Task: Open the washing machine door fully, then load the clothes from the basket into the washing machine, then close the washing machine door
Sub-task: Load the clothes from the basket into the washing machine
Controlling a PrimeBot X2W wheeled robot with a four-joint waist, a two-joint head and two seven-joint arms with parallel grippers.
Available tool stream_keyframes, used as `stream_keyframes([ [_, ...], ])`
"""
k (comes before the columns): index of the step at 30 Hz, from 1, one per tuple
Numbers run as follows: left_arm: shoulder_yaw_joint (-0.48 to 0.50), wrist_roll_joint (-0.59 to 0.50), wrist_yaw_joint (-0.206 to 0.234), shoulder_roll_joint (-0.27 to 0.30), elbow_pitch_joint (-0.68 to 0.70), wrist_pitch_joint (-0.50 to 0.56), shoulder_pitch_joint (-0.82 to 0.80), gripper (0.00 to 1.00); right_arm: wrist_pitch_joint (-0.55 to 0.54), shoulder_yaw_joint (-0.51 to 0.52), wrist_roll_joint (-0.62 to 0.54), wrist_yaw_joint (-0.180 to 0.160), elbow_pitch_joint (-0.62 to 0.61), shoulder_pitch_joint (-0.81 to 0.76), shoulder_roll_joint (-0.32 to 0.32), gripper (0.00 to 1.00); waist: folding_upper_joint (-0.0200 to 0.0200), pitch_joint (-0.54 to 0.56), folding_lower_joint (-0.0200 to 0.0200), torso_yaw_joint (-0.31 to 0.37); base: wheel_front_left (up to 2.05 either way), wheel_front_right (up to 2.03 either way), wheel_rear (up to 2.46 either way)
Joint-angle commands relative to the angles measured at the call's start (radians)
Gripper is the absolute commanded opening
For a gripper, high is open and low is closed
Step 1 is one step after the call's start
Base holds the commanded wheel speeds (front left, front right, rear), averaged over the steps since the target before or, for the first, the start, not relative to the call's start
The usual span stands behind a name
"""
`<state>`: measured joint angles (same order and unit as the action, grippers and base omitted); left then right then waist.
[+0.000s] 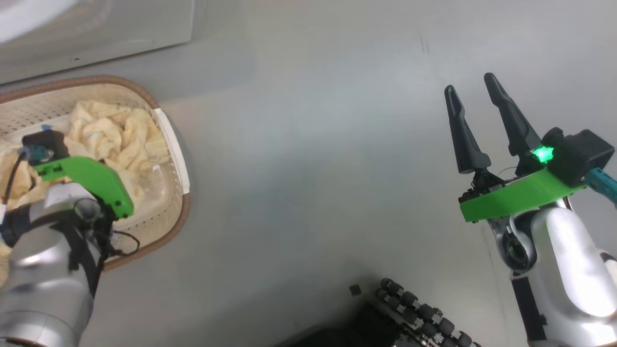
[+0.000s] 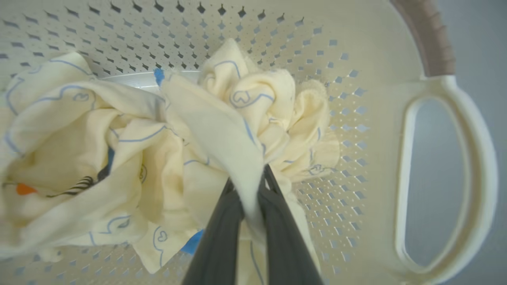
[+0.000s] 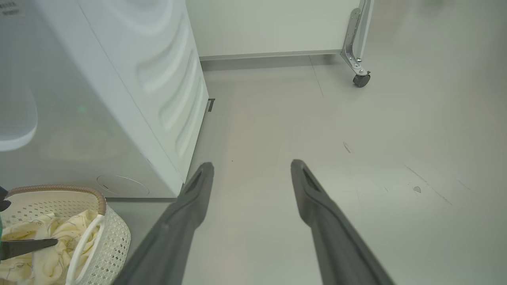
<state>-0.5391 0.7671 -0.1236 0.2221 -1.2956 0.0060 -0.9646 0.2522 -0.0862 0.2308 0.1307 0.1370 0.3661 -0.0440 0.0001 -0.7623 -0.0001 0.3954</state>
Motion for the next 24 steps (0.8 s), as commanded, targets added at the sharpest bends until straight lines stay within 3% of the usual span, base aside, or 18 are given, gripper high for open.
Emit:
stream_keyframes([
  [1,0.008,0.007,-0.002,0.007,0.011,-0.027,0.036,0.00,0.010,-0.001,-0.015,0.000,-0.015,-0.020,-0.006,1.00,-0.0001,0.073,0.0001,-0.053,0.00,0.00,0.00],
  [10,-0.029,0.029,-0.007,-0.042,0.067,-0.127,0.124,0.00,0.010,0.013,-0.064,0.000,0.021,-0.038,-0.006,1.00,-0.0001,0.216,0.0001,-0.148,0.00,0.00,0.00],
  [24,-0.081,0.021,-0.007,-0.035,0.146,-0.266,0.259,0.00,0.010,0.032,-0.097,0.000,0.072,-0.104,-0.006,1.00,-0.0001,0.415,0.0001,-0.264,0.00,0.00,0.00],
])
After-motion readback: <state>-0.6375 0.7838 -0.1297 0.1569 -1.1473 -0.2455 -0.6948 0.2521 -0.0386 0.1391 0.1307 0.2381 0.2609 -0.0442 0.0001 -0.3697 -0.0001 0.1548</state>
